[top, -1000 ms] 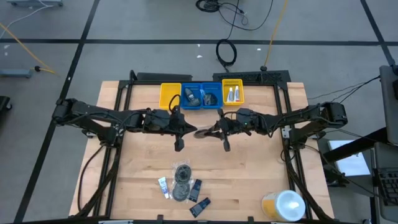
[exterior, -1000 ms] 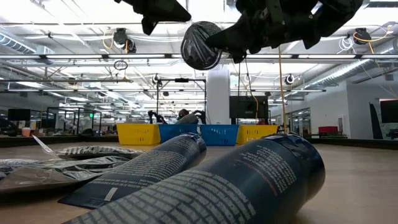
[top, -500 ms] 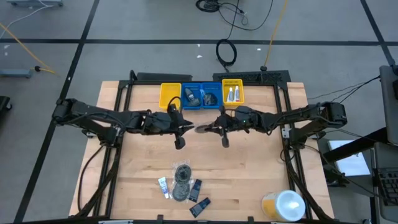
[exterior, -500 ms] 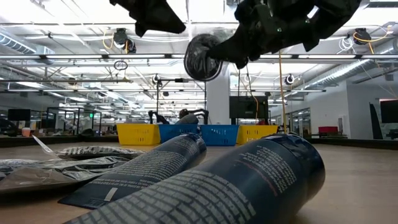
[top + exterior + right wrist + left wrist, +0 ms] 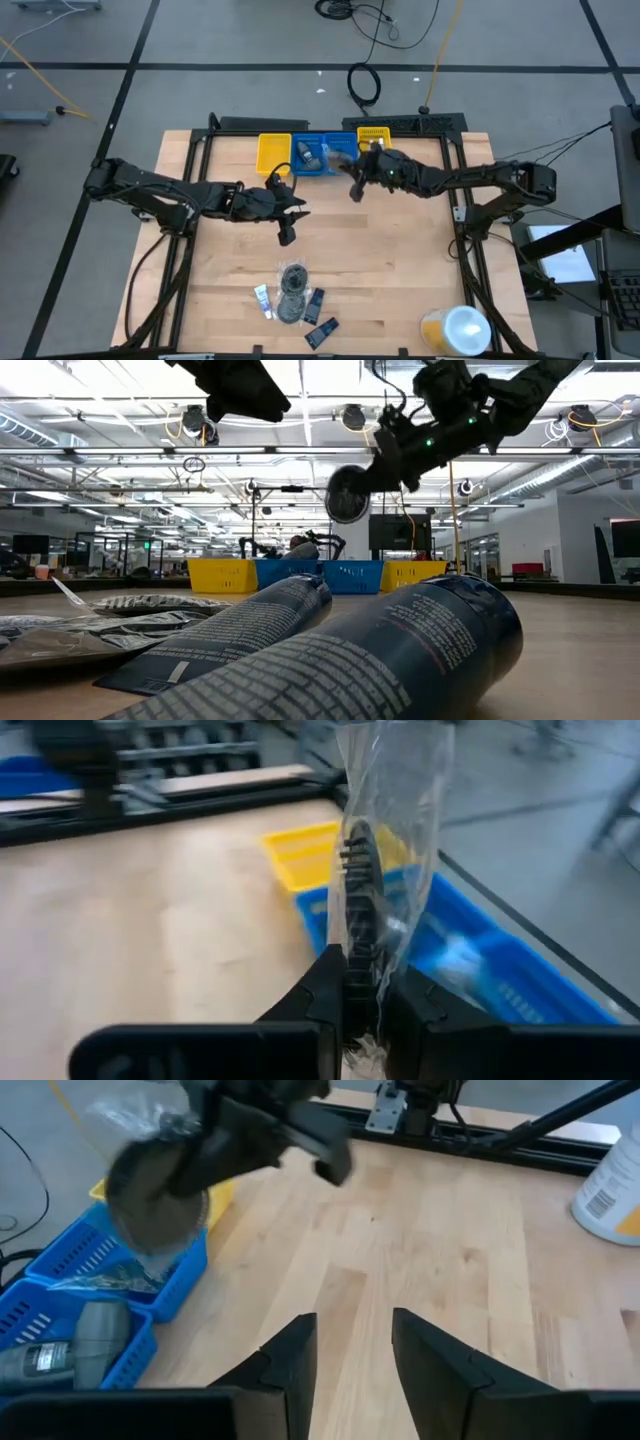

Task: Pick & Place Travel size toiletries
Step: Put the black hairbrush into the right blue bin

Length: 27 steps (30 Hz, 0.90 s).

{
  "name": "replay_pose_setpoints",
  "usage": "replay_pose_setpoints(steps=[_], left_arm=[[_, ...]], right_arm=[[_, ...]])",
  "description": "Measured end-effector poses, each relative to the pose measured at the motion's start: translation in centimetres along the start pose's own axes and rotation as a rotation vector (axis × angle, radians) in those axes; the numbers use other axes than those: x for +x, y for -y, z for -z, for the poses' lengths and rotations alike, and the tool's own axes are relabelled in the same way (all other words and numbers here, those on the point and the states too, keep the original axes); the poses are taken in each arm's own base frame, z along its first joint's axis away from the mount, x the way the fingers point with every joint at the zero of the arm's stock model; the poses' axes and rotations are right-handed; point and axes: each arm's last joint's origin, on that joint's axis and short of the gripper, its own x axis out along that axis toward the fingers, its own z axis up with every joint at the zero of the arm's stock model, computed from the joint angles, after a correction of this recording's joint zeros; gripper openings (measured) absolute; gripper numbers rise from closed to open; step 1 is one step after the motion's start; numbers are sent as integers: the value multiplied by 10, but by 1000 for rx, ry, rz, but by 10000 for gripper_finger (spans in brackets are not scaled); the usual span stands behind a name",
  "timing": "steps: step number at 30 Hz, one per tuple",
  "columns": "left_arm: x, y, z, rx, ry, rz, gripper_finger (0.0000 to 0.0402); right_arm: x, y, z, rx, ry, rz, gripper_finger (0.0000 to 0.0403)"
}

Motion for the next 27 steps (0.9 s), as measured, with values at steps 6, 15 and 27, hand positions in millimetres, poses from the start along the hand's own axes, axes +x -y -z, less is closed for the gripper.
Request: replay_pose_setpoints(steps=[6, 15, 27], left_arm=[[0, 0, 0, -4, 3, -6, 134], [0, 0, -4, -17, 44, -22, 134], [0, 1, -10, 4, 105, -11, 134]], right_arm=[[1, 22, 2, 65, -18, 140, 22], [1, 40, 2, 59, -19, 311, 22], [26, 48, 3, 27, -101, 352, 22]])
